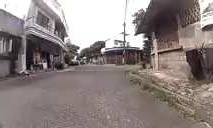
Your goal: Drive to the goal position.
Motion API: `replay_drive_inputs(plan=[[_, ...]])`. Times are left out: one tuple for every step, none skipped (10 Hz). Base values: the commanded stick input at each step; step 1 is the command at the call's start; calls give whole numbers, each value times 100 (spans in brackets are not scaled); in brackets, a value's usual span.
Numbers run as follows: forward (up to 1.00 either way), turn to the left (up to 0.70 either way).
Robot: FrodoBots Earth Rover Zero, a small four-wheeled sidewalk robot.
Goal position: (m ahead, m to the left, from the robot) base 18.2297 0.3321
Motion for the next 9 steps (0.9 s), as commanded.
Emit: replay_drive_inputs(plan=[[100,0],[100,0],[100,0],[100,0],[100,0],[100,0],[100,0],[100,0],[100,0]])
